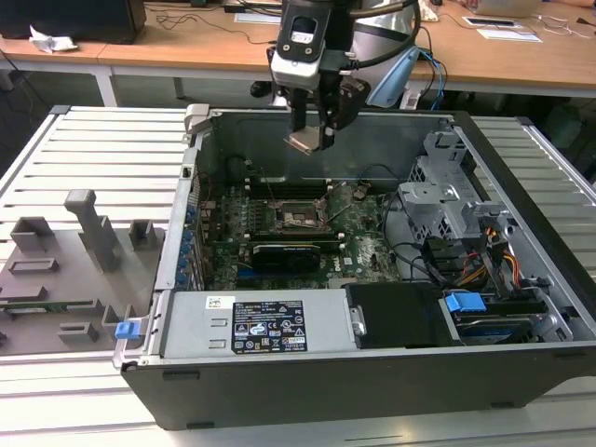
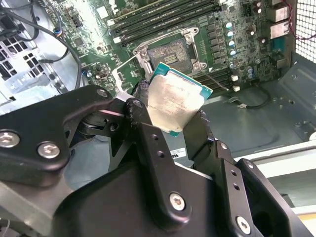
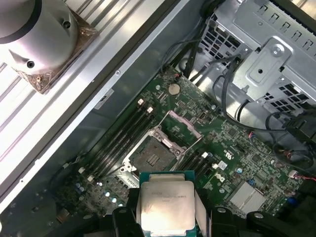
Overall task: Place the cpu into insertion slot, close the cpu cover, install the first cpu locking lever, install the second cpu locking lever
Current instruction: 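Place the cpu into insertion slot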
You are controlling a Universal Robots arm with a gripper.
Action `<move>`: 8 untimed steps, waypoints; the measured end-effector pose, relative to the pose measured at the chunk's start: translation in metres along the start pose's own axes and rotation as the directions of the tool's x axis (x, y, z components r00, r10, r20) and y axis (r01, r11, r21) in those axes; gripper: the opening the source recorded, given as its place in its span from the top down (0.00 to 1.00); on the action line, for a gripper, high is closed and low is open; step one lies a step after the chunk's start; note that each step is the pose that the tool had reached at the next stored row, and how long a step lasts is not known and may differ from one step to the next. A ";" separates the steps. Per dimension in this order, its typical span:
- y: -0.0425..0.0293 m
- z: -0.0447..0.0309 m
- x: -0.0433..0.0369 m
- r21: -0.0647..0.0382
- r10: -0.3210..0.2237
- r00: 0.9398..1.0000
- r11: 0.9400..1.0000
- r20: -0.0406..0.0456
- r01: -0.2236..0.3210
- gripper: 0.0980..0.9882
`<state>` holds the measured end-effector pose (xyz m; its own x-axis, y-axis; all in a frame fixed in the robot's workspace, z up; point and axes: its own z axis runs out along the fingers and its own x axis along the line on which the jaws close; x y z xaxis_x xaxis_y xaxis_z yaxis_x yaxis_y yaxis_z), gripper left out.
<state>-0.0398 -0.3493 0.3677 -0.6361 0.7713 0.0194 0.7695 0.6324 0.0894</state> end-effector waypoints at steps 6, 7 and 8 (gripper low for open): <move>-0.0001 0.0013 0.0000 0.000 0.008 1.000 1.000 0.001 -0.008 0.52; -0.0001 0.0013 0.0000 0.000 0.008 1.000 1.000 0.001 -0.008 0.52; -0.0001 0.0013 0.0000 0.000 0.010 1.000 1.000 0.001 -0.010 0.52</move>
<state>-0.0398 -0.3493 0.3664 -0.6286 0.7775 0.0193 0.7756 0.6249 0.0893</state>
